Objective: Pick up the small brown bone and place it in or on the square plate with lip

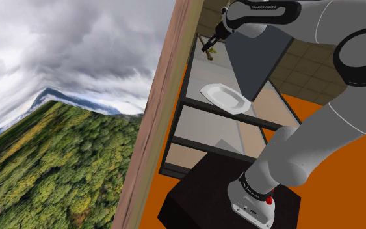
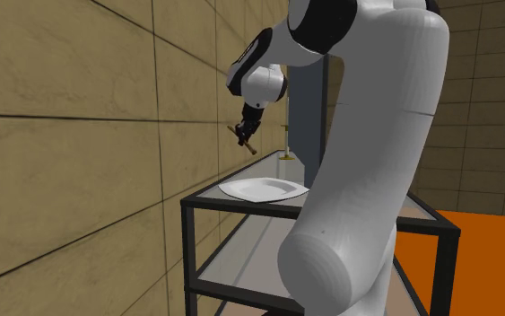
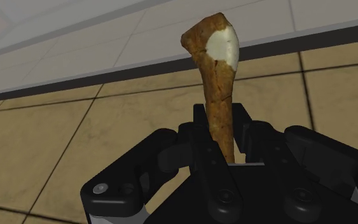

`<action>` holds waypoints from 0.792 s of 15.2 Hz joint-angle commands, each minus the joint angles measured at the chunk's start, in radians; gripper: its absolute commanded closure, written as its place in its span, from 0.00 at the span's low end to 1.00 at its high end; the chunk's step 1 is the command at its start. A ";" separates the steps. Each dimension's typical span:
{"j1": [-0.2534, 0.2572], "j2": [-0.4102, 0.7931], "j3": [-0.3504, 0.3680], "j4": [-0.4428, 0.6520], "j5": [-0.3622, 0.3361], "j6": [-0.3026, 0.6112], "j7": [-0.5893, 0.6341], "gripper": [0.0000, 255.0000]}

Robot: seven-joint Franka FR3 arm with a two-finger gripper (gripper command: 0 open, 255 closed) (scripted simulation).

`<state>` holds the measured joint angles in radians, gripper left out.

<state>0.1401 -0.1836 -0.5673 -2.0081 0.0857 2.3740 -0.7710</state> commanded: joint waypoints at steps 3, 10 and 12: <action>-0.008 -0.052 0.019 -0.009 -0.042 -0.035 0.033 1.00; -0.099 -0.355 0.140 -0.281 -0.202 -0.050 0.157 1.00; -0.127 -0.439 0.171 -0.348 -0.226 -0.068 0.181 1.00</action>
<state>0.0294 -0.5730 -0.4140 -2.3151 -0.1246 2.3146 -0.6041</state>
